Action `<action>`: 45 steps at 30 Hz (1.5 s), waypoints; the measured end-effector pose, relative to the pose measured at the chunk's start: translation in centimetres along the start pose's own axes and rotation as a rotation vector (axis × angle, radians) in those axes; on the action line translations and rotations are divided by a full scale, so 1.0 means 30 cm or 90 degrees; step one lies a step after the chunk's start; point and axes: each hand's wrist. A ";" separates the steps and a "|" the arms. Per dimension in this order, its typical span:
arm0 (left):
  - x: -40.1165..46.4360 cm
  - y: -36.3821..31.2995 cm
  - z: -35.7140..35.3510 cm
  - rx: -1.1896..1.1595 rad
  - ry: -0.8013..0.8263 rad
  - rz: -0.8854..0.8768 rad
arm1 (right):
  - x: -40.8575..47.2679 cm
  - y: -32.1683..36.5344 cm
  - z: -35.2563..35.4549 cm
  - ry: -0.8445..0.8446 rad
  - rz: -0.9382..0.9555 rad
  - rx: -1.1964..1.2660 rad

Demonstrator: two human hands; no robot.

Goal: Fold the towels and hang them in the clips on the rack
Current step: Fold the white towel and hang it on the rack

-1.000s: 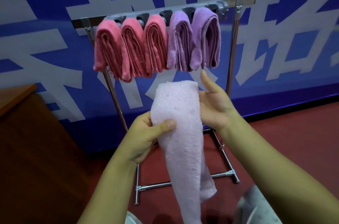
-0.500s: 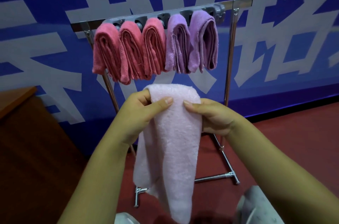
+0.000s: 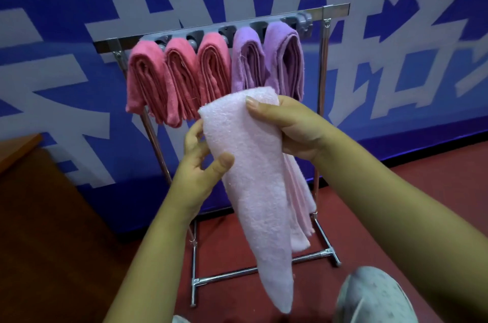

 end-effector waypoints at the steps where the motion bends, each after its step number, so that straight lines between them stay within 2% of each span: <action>1: 0.002 0.010 -0.017 -0.015 0.030 0.026 | 0.004 0.010 -0.002 0.006 0.008 -0.003; 7: 0.001 0.032 -0.111 -0.122 0.123 0.126 | 0.014 0.074 0.008 0.028 0.030 -0.011; 12: -0.003 0.066 -0.151 -0.140 0.144 0.158 | 0.036 0.126 0.022 -0.031 0.032 0.062; 18: 0.003 0.121 -0.148 -0.081 0.155 0.207 | 0.059 0.168 0.041 -0.112 -0.017 0.156; 25: -0.005 0.193 -0.160 -0.017 0.145 0.284 | 0.080 0.185 0.052 -0.169 -0.013 0.199; 32: -0.020 0.228 -0.200 0.067 0.267 0.329 | 0.106 0.208 0.056 -0.163 0.009 0.170; 34: -0.021 0.227 -0.212 0.097 0.239 0.300 | 0.110 0.225 0.057 -0.163 0.017 0.139; 36: -0.021 0.218 -0.214 0.103 0.138 0.228 | 0.110 0.244 0.054 -0.180 0.031 0.109; 38: -0.032 0.187 -0.202 0.057 0.035 0.149 | 0.111 0.256 0.056 -0.190 0.049 0.091; 39: -0.039 0.172 -0.193 0.009 0.028 0.137 | 0.113 0.259 0.056 -0.192 0.056 0.089; 42: -0.044 0.155 -0.168 -0.133 0.107 0.192 | 0.118 0.263 0.046 -0.195 0.066 0.088; 45: -0.036 0.162 -0.177 -0.173 0.144 0.221 | 0.126 0.259 0.026 -0.189 0.070 0.085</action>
Point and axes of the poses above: each hand's wrist, its own x-axis towards the middle knuckle, its own z-axis out of the back of the hand, y = z × x, and after that the axes turned 14 degrees about z, right-handed
